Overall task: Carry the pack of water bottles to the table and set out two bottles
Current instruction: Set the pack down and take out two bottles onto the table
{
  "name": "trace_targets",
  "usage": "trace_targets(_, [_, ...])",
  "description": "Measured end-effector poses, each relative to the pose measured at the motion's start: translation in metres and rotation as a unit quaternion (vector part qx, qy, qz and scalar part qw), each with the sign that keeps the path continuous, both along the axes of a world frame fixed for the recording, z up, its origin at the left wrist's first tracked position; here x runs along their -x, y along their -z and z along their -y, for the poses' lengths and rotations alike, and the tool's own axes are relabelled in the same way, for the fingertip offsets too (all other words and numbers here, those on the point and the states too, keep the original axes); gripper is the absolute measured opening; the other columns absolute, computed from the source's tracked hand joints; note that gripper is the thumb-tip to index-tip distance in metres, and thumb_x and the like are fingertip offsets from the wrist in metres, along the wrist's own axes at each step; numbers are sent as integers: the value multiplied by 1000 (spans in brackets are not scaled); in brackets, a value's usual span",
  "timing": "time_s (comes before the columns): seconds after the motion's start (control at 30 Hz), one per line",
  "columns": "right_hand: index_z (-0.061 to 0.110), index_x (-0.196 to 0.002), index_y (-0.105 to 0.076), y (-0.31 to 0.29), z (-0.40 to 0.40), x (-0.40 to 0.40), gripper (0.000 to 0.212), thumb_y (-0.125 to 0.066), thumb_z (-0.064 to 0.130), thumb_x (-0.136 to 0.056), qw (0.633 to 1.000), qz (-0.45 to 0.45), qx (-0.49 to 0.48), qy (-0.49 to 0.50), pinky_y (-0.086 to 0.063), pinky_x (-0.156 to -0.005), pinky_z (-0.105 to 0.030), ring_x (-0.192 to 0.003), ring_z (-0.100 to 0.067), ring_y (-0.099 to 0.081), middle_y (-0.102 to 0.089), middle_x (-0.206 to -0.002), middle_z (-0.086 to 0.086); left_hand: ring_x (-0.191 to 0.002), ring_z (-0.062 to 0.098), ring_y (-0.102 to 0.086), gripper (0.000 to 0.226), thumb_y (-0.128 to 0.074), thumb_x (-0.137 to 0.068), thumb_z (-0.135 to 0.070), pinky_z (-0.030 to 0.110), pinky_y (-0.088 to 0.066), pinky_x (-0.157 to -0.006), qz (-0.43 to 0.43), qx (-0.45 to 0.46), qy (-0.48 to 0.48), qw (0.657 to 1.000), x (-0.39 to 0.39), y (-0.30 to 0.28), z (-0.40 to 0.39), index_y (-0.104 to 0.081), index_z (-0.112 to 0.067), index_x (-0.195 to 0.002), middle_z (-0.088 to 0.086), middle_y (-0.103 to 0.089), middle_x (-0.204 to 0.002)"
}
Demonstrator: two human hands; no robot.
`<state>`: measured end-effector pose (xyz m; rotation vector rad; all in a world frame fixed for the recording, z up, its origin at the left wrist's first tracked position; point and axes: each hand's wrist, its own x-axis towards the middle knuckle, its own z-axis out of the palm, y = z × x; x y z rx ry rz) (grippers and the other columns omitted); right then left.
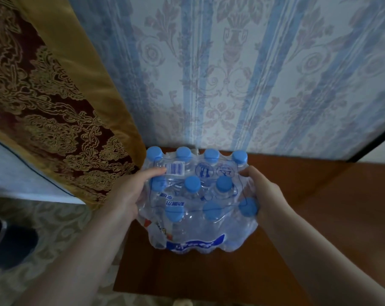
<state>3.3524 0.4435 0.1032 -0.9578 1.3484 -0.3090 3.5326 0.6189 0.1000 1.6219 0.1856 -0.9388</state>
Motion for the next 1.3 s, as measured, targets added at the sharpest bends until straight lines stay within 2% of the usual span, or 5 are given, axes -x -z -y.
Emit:
trace_targets(0.33, [1,-80,-68,22,0,-2,60,-70,51,-45,997,-46,58,-40,-58,-74,-47,-70,-28,-62,-65,-77,-20,-82,35,-79,64,-91,-39,-47,54,-60,-88,23,-37,70,997,-7,16,-8,-82,-12,-92,14,-82,-87])
trace_targets(0.57, [-1,-98,-67,22,4,6,74,-57,65,-66,959,-129,181,-173,-56,-84,-52,-89,-35,-68,-72,-94,-19,-77,22,-71,67,-55,-72,-83,35,-53,-70,225,-206,191,933,-9,15,-13,-78,-20,-74,4,-78,-82])
trace_targets(0.73, [18,-111,-55,6,1,22,44,-63,49,-81,758,-197,592,-188,-40,-84,-40,-96,-23,-55,-61,-99,0,-110,28,-62,71,-58,-82,-70,42,-52,-83,523,-298,151,784,8,2,-19,-58,-19,-130,11,-62,-124])
trace_targets(0.87, [24,-96,-52,-18,-13,11,27,-60,48,-86,644,-123,653,-379,-31,-56,-25,-63,-14,-46,-45,-66,13,-81,14,-61,27,-76,-81,-43,30,-50,-67,636,-145,190,734,53,-18,6,-63,-26,-98,-11,-55,-89])
trace_targets(1.3, [21,-122,-42,-20,-10,-24,46,-57,50,-90,542,-261,571,-559,-36,-58,-33,-72,-22,-46,-60,-91,-3,-105,28,-62,32,-56,-95,-49,33,-27,-71,643,-298,367,602,68,-25,31,-49,-24,-113,4,-71,-109])
